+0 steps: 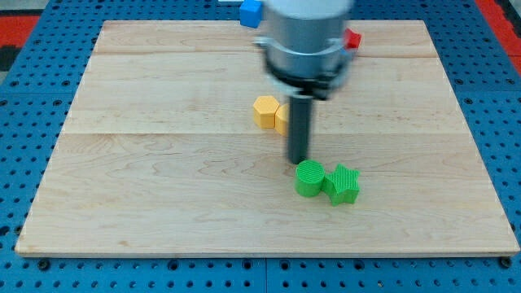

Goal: Place your arm to the top right of the red star

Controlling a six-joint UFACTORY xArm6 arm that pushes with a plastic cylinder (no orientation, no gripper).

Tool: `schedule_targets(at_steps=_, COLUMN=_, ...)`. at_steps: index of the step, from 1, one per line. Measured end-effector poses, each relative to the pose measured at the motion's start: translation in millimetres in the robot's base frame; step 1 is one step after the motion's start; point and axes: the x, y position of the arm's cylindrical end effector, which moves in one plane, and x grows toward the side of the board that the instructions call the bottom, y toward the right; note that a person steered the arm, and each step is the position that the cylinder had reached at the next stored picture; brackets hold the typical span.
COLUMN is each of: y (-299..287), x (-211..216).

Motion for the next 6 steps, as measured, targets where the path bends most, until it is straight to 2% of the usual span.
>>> schedule_targets(at_steps=1, y=99, x=-34)
schedule_targets(at_steps=3, y=106, x=-154)
schedule_targets(at_steps=4, y=136, x=-186)
schedule_targets(at_steps=5, y=137, x=-221)
schedule_targets(at_steps=6, y=97, x=-239)
